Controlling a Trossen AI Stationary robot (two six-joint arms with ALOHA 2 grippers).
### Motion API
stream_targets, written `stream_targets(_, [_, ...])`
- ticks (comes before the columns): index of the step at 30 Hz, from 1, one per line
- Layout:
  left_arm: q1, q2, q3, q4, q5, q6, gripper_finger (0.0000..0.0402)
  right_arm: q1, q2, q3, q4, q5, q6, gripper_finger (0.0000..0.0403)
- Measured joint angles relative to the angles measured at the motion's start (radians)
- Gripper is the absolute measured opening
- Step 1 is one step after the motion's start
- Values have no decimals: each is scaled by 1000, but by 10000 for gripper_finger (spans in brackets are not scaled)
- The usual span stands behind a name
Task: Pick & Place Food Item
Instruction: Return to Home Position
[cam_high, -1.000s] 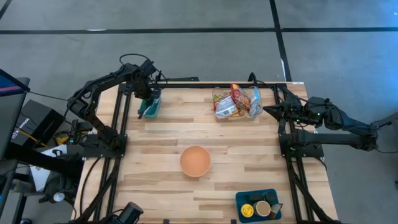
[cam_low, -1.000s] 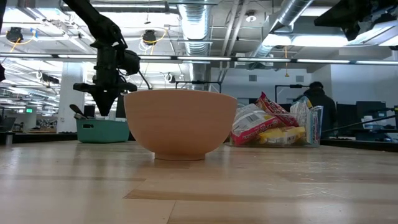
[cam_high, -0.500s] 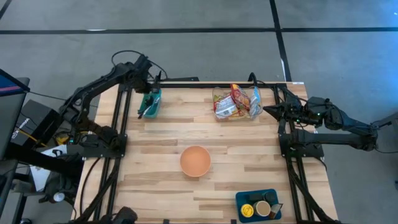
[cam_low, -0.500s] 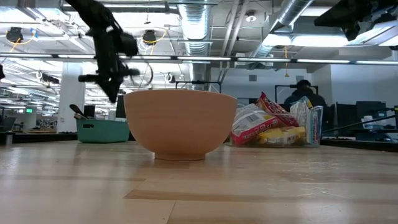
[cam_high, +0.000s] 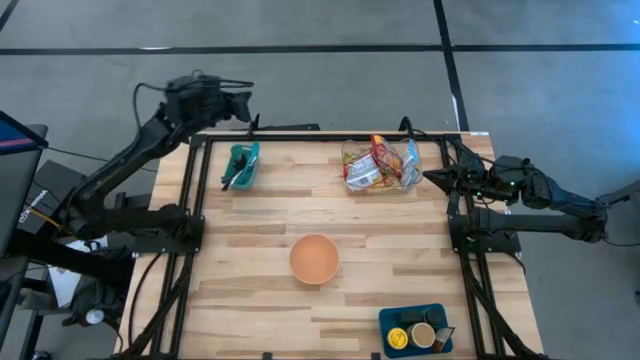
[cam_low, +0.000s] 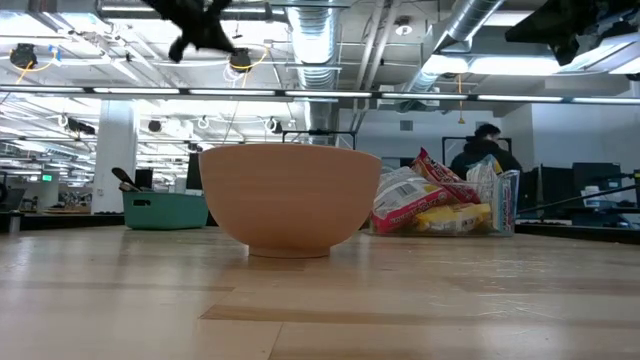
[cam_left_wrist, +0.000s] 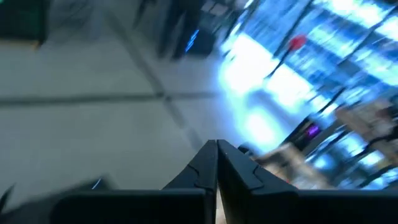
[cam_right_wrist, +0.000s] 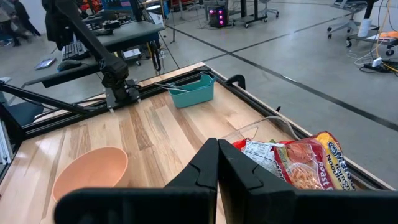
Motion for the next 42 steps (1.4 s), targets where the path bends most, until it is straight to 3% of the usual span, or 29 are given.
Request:
stream_targets(7, [-126,-100,0,96,18,-2,5,0,0,0,0,0,0,0])
stream_targets(16, [-330,-149,0,94,232,-3,5,0,0,0,0,0,0,0])
stream_targets(24, [-492,-186,0,95,236,-10,5,0,0,0,0,0,0,0])
stream_targets(30, [-513,-227,0,110,168,-3,5,0,0,0,0,0,0,0])
stream_targets(42, [-513,-250,0,169,160,5,5,3,0,0,13,-5,28,0])
